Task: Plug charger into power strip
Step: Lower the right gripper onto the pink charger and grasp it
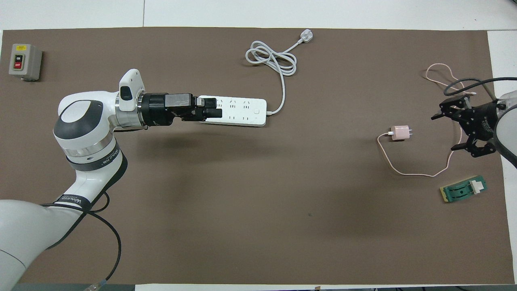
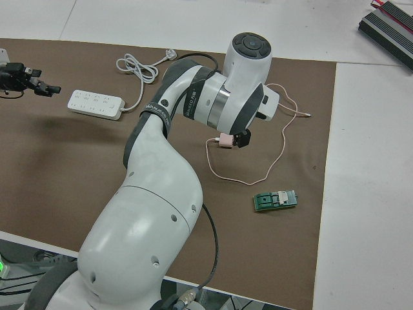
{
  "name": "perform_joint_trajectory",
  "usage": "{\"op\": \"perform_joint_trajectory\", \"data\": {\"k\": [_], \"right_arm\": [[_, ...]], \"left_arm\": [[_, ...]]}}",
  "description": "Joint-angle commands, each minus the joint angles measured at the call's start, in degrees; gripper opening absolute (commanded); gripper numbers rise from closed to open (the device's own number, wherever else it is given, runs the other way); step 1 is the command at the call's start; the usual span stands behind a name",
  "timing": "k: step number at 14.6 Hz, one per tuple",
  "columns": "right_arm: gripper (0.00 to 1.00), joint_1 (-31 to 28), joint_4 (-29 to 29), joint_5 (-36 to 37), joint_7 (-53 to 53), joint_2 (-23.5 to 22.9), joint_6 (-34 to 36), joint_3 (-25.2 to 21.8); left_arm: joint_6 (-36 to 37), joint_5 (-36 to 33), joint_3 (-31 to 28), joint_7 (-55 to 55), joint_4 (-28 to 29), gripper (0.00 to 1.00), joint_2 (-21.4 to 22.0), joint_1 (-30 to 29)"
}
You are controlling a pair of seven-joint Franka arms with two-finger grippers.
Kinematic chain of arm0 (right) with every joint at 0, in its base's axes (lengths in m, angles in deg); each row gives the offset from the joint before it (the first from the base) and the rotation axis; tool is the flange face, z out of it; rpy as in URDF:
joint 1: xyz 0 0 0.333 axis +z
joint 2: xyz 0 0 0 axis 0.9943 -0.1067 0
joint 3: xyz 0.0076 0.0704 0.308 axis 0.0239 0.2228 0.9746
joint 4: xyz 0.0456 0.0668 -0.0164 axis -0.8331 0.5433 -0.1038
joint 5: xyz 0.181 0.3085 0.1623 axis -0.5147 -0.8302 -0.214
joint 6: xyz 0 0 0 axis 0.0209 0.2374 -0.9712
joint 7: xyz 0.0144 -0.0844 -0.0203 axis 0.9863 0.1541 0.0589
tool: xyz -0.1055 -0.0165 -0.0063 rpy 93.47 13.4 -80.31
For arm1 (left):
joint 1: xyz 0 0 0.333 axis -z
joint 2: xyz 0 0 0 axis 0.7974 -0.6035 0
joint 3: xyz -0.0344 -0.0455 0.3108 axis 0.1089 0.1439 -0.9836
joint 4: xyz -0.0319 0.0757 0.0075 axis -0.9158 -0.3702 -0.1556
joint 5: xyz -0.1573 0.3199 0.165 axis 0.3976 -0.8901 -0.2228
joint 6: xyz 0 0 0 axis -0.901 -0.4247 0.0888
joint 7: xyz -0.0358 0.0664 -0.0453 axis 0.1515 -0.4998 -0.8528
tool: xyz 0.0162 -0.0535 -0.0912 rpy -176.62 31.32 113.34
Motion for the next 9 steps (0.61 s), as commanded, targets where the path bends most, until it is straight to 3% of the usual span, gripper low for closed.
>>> {"op": "perform_joint_trajectory", "data": {"k": [1,3,6,9], "right_arm": [[1.00,-0.90,3.68,-1.12,-12.11,-0.04,-4.93,0.61],[1.00,-0.72,4.84,-1.64,-13.02,-0.13,-5.29,0.78],[1.00,-1.42,5.28,-12.50,-12.67,-1.78,-6.17,0.69],[1.00,-1.69,5.10,-15.88,-12.50,-4.95,-8.19,0.69]], "left_arm": [[0.98,2.96,0.12,-1.40,3.37,1.00,1.53,0.66],[0.99,3.94,0.39,-1.85,4.52,1.00,1.97,0.92],[1.07,3.94,0.39,-2.20,4.61,1.00,2.24,0.92],[1.07,3.94,0.30,-2.29,4.52,1.00,2.24,0.92]]}}
